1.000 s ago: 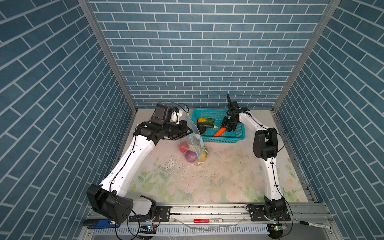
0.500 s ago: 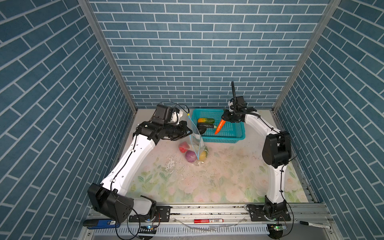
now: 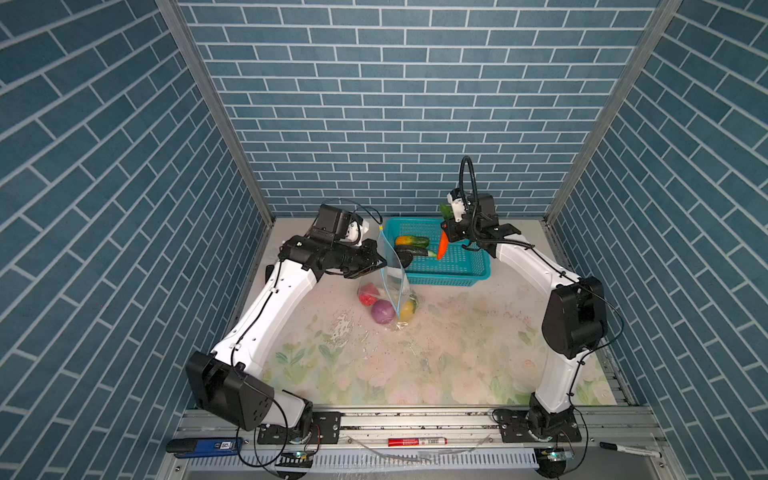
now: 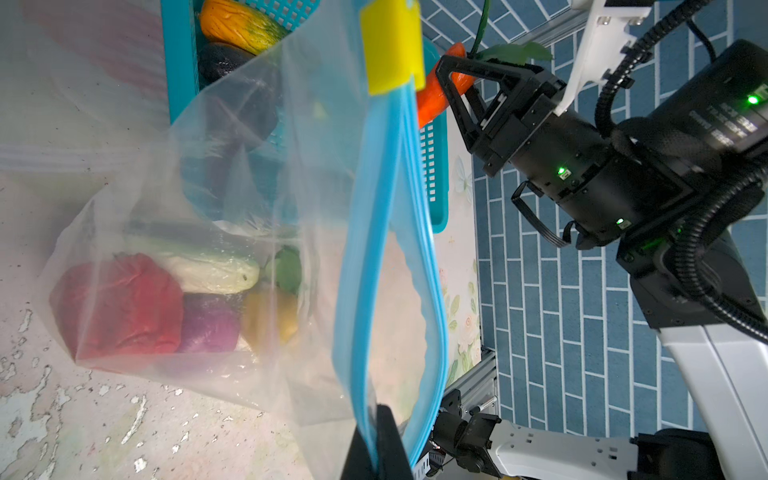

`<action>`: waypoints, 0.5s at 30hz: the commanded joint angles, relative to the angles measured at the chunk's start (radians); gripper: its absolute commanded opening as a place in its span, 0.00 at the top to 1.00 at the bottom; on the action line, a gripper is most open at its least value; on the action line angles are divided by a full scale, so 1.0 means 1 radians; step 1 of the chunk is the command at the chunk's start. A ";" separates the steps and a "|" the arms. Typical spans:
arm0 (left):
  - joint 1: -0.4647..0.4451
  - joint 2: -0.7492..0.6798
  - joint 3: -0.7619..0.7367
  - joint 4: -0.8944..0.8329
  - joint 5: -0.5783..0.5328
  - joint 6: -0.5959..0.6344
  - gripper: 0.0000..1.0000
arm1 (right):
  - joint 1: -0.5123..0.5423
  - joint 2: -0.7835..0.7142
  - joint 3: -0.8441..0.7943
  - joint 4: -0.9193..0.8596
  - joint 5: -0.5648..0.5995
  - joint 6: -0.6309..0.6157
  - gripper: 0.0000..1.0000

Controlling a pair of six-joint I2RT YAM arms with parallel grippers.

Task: Place the food in the zip-top bag and seal the zipper
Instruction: 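Carry the carrot with the right gripper over the bag opening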

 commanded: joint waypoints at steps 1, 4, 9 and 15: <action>0.005 0.009 0.054 -0.051 -0.010 0.023 1.00 | 0.032 -0.092 -0.013 0.061 0.036 -0.073 0.65; 0.005 0.016 0.089 -0.082 -0.019 0.029 1.00 | 0.058 -0.130 0.004 0.028 0.059 -0.042 0.65; 0.006 0.015 0.098 -0.081 -0.035 0.021 1.00 | 0.110 -0.196 0.020 -0.043 0.084 -0.039 0.66; 0.005 0.027 0.159 -0.139 -0.072 0.051 1.00 | 0.211 -0.319 -0.006 -0.076 0.151 -0.074 0.66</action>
